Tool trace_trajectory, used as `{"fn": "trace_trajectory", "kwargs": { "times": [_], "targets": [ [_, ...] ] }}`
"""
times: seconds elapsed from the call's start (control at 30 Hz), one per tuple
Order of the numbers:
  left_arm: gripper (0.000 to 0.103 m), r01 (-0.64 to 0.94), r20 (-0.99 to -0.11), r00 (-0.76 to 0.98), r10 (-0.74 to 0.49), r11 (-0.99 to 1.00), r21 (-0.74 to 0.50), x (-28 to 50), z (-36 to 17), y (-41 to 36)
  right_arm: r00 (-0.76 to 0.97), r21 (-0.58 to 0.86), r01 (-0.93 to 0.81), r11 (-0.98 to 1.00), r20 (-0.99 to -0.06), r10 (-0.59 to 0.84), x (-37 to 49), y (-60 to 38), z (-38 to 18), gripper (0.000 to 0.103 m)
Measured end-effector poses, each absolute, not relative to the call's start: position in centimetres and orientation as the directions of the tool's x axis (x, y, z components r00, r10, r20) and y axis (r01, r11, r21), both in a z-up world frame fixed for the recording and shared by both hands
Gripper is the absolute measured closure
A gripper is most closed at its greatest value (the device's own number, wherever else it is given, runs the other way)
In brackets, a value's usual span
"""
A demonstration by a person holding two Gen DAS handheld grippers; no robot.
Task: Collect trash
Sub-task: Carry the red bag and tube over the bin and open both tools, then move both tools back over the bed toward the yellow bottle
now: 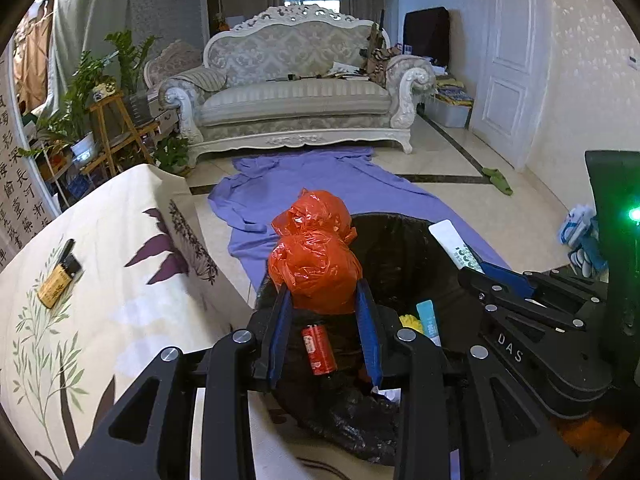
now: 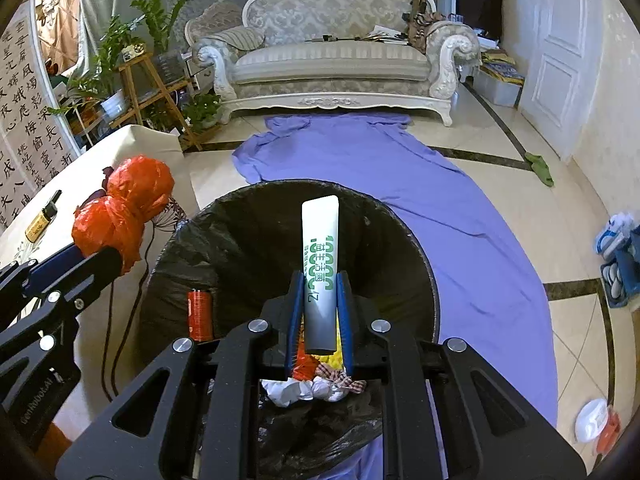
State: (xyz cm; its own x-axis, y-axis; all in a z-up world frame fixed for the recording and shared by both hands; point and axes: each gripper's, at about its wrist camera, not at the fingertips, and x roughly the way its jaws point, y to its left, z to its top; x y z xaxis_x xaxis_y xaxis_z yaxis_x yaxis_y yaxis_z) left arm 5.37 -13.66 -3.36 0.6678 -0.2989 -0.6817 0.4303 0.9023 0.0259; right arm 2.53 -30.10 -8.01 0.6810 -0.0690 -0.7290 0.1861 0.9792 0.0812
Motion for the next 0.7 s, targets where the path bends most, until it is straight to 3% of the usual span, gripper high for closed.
{"fn": "trace_trajectory", "kwargs": {
  "times": [0.07,0.17,0.23,0.3,0.7],
  "targets": [
    [0.069,0.436,-0.689,0.662,-0.295,0.899,0.034,5.5,-3.7,-14.1,0.679,0.084,0.190,0.978,-0.731,-0.069,2.6,-30.3,-8.1,0.085],
    [0.061,0.424,-0.689,0.668,-0.282,0.905,0.041,5.5,-3.8,-14.2,0.677,0.087,0.196,0.977,-0.732,-0.071,2.6,-30.7,-8.3,0.075],
    [0.048,0.415,-0.687,0.671,-0.279,0.909,0.037,5.5,-3.7,-14.0,0.676,0.088,0.204,0.975,-0.733,-0.076,2.6,-31.0,-8.4,0.075],
    [0.043,0.404,-0.683,0.676,-0.278,0.914,0.027,5.5,-3.4,-13.7,0.675,0.091,0.213,0.973,-0.733,-0.080,2.5,-31.3,-8.5,0.073],
    [0.036,0.308,-0.676,0.706,-0.213,0.951,0.022,5.3,-2.2,-9.6,0.696,0.098,0.187,0.977,-0.715,-0.061,2.6,-29.7,-7.1,0.062]
  ]
}}
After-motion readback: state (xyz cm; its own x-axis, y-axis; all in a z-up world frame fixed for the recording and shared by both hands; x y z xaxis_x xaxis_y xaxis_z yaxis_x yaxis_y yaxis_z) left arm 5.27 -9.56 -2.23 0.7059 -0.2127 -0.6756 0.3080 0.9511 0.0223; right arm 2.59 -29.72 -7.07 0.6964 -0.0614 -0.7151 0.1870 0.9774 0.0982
